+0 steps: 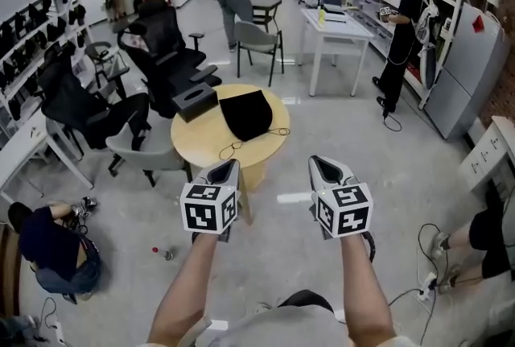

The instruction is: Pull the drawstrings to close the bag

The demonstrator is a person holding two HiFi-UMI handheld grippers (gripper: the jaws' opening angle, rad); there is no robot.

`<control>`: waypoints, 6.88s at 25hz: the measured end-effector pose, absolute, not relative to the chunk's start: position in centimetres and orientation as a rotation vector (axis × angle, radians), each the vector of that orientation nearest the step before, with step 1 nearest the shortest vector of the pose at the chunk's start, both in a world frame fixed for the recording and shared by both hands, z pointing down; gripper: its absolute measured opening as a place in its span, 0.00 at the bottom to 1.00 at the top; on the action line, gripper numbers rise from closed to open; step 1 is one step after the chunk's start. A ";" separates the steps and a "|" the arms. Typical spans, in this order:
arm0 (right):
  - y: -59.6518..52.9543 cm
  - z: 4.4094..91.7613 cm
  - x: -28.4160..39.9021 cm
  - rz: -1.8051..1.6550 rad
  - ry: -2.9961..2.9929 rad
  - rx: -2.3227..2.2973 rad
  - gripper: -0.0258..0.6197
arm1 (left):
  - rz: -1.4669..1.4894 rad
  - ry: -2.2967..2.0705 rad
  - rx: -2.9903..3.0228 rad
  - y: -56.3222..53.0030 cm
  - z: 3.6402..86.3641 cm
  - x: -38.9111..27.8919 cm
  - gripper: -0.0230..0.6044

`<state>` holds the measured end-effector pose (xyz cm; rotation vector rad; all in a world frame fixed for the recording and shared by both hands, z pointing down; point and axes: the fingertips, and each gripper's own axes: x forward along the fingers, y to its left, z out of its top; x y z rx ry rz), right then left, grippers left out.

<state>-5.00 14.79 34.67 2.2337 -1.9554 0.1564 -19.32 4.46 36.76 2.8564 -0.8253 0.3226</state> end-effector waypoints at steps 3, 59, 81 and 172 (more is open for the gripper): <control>15.1 34.8 -4.5 0.163 -1.958 2.233 0.08 | 0.326 -0.833 2.856 4.7 36.9 -18.9 0.05; -1.4 37.5 13.2 0.167 -2.443 1.655 0.41 | 0.290 -1.460 2.554 -5.2 37.8 -4.1 0.46; -21.8 37.8 9.9 0.166 -2.370 1.690 0.41 | 0.272 -1.383 2.579 -26.7 38.2 -7.4 0.46; -27.9 55.8 12.8 0.383 -2.256 1.022 0.40 | 0.931 -0.955 2.518 -28.6 57.8 -2.3 0.46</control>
